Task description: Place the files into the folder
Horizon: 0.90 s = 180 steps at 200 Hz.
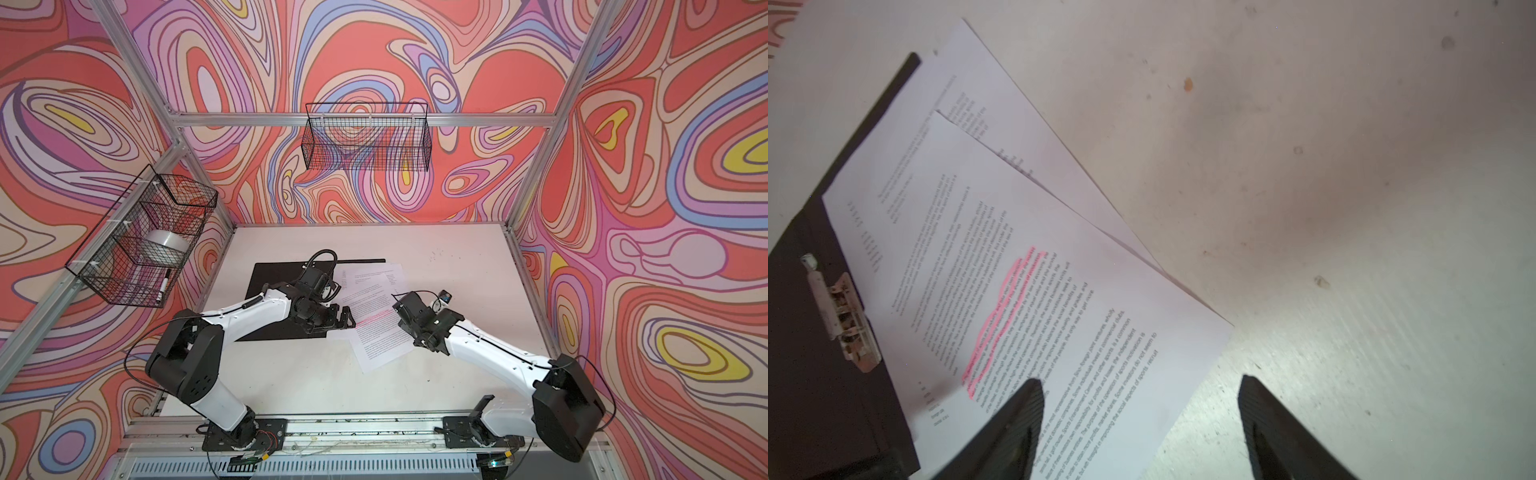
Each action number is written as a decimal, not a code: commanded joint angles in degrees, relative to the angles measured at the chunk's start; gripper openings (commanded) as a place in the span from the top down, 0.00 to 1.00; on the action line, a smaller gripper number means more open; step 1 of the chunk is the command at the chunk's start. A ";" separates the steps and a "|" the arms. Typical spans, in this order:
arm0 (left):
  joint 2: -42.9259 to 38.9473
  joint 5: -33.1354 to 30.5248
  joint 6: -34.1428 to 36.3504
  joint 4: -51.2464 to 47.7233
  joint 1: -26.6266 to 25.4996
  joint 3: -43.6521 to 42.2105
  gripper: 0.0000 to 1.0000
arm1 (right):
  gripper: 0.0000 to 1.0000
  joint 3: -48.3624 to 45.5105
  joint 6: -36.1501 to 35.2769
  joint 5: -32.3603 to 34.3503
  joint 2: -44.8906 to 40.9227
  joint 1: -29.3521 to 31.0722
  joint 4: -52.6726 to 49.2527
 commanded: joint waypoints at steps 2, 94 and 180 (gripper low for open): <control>2.75 -0.47 1.56 -2.84 -0.61 3.57 0.00 | 0.23 3.65 -11.48 -2.78 1.51 -3.54 -2.44; 11.41 -2.87 5.17 -7.70 -1.13 12.18 0.00 | 0.26 6.16 -24.55 -17.51 12.72 -16.32 11.28; 15.73 -3.55 5.86 -5.82 -1.06 16.44 0.00 | 0.27 4.94 -26.92 -26.68 21.38 -21.09 20.05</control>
